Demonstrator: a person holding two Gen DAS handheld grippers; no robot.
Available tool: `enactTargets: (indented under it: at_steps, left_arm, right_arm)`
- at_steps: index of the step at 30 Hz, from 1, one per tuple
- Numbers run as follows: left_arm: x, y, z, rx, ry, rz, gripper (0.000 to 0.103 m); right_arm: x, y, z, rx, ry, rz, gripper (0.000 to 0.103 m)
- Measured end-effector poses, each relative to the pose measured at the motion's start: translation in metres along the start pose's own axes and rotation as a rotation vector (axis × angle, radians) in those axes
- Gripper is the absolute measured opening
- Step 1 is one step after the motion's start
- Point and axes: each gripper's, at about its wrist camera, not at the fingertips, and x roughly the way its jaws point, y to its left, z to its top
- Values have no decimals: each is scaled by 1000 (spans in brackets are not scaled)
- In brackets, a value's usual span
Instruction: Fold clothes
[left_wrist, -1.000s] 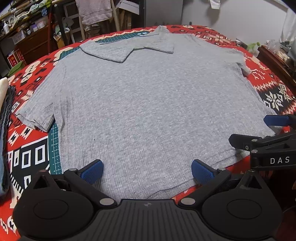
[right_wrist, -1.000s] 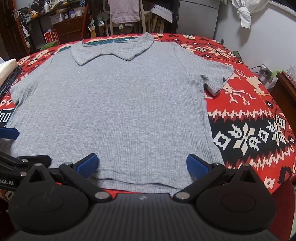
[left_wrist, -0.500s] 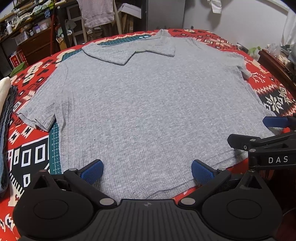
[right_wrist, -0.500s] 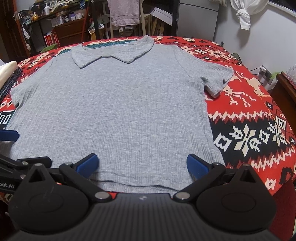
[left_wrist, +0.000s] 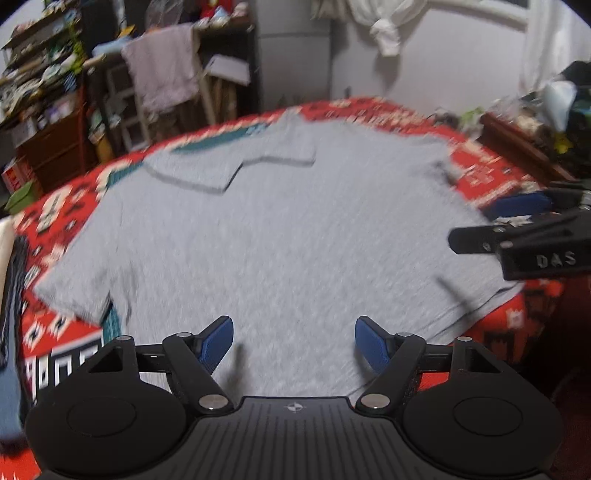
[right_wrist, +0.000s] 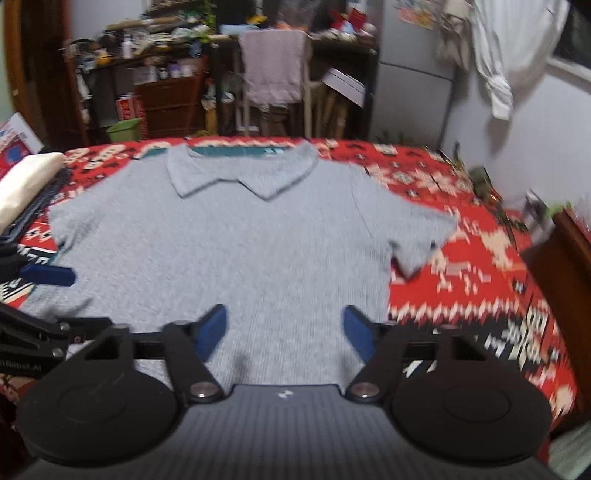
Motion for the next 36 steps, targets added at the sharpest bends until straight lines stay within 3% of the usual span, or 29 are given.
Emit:
enactTargets:
  at_steps: [3, 5, 9, 12, 13, 14, 16, 19, 23, 27, 36]
  left_arm:
    - [-8, 2, 6, 55, -30, -40, 52]
    - [-14, 4, 9, 104, -46, -60, 47]
    - [-22, 6, 7, 226, -56, -61, 38]
    - [-27, 7, 0, 313, -61, -50, 30]
    - [-28, 8, -3, 340, -63, -45, 26]
    - [-29, 8, -7, 367, -65, -40, 25]
    - [-32, 9, -13, 422, -68, -31, 23]
    - [-33, 11, -21, 435, -51, -41, 22]
    - [-36, 0, -36, 543, -38, -66, 22]
    - [-38, -2, -47, 615, -22, -52, 23]
    - [-41, 6, -66, 687, 10, -19, 25]
  right_arm:
    - [-10, -2, 5, -35, -5, 39, 56]
    - [-15, -1, 6, -82, -2, 51, 43]
    - [-24, 2, 0, -215, 13, 93, 41]
    - [-24, -4, -5, -264, 81, 104, 40]
    - [-23, -7, -7, -273, 108, 118, 32]
    - [-21, -10, -9, -291, 134, 130, 25]
    - [-21, -10, -13, -366, 162, 142, 21]
    - [-26, -1, -22, -486, 156, 195, 21]
    - [-24, 20, -35, -666, 142, 193, 22]
    - [-21, 36, -43, -762, 132, 197, 21]
    - [-19, 31, -43, -709, 146, 190, 22]
